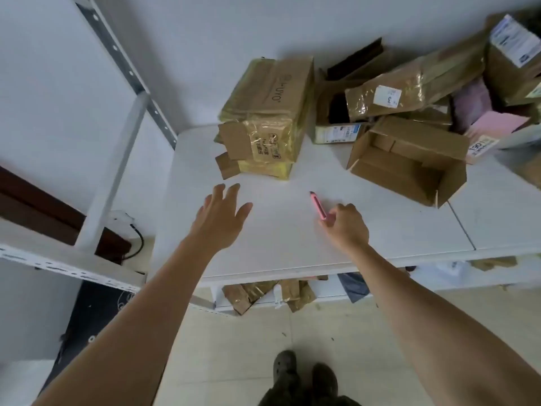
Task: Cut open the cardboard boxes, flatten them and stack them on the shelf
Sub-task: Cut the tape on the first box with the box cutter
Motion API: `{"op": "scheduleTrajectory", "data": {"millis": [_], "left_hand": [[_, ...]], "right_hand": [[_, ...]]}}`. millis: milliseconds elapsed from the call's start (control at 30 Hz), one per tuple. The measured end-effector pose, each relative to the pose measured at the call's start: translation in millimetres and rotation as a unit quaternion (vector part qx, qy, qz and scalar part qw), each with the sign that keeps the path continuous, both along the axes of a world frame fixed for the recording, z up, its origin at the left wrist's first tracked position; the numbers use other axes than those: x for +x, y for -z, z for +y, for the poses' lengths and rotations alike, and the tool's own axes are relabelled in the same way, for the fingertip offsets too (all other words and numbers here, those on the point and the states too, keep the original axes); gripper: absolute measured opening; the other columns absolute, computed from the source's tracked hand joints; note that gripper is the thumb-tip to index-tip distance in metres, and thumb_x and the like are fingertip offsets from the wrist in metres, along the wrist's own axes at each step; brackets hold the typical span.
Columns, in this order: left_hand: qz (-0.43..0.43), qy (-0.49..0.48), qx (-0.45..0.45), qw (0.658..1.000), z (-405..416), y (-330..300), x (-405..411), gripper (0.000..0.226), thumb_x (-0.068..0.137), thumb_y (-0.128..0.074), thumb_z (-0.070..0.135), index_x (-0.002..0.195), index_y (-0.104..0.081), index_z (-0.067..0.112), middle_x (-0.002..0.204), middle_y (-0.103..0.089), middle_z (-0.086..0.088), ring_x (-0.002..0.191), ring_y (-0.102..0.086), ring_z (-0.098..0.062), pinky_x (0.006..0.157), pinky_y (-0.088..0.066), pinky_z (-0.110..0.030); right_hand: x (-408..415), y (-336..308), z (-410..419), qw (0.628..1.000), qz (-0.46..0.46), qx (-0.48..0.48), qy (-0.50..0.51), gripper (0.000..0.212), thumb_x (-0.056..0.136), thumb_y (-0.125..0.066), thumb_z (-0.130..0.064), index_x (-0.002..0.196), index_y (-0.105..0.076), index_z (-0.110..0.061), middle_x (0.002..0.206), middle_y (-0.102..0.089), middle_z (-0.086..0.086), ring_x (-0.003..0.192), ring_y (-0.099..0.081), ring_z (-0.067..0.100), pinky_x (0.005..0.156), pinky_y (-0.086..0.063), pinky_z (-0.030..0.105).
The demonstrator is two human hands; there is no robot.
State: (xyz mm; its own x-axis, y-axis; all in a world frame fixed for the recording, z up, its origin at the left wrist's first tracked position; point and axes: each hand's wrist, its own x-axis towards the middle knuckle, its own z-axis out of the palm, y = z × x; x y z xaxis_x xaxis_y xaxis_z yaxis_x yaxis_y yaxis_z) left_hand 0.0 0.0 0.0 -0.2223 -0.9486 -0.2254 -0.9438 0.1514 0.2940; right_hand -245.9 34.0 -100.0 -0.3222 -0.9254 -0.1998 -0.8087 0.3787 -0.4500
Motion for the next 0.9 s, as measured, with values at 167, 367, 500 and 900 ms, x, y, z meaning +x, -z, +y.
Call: {"op": "scheduleTrajectory", "data": {"millis": [167, 367, 500, 900], "left_hand": [[0.011, 0.031, -0.060, 0.998, -19, -5, 1, 0.055, 0.103, -0.037, 0.043, 0.152, -0.027, 0.021, 0.154, -0.025, -0.013, 0.138, -0.033, -0.036, 0.108, -0.033, -0.050], [0.081, 0.020, -0.169, 0.982, -44, -31, 9, 0.041, 0.103, -0.047, 0.032, 0.131, -0.046, 0.002, 0.125, -0.040, -0.021, 0.112, -0.051, -0.044, 0.095, -0.043, -0.050], [0.122, 0.013, -0.194, 0.973, -69, -53, 6, 0.052, 0.102, -0.042, 0.036, 0.141, -0.037, 0.001, 0.134, -0.034, -0.022, 0.121, -0.045, -0.043, 0.104, -0.039, -0.051], [0.234, -0.077, -0.043, 0.968, -127, -58, -25, 0.047, 0.104, -0.035, 0.039, 0.144, -0.038, 0.015, 0.137, -0.043, -0.014, 0.119, -0.048, -0.029, 0.096, -0.046, -0.043]], "right_hand": [[2, 3, -5, 0.998, -0.011, 0.038, 0.049, 0.025, 0.097, -0.058, -0.018, 0.118, -0.056, -0.004, 0.116, -0.059, 0.016, 0.106, -0.061, 0.032, 0.085, -0.054, 0.042], [-11, -11, -20, 0.988, -0.100, 0.008, 0.117, 0.025, 0.099, -0.049, -0.009, 0.117, -0.058, 0.005, 0.117, -0.058, 0.026, 0.099, -0.061, 0.037, 0.085, -0.050, 0.040], [0, -49, -45, 0.931, -0.281, -0.095, 0.214, 0.012, 0.099, -0.050, -0.012, 0.101, -0.057, -0.003, 0.110, -0.063, 0.015, 0.073, -0.068, 0.021, 0.071, -0.058, 0.033], [45, -91, -107, 0.810, -0.517, -0.059, 0.270, 0.019, 0.106, -0.040, -0.022, 0.116, -0.048, -0.008, 0.100, -0.056, 0.007, 0.111, -0.063, 0.027, 0.094, -0.055, 0.045]]}}
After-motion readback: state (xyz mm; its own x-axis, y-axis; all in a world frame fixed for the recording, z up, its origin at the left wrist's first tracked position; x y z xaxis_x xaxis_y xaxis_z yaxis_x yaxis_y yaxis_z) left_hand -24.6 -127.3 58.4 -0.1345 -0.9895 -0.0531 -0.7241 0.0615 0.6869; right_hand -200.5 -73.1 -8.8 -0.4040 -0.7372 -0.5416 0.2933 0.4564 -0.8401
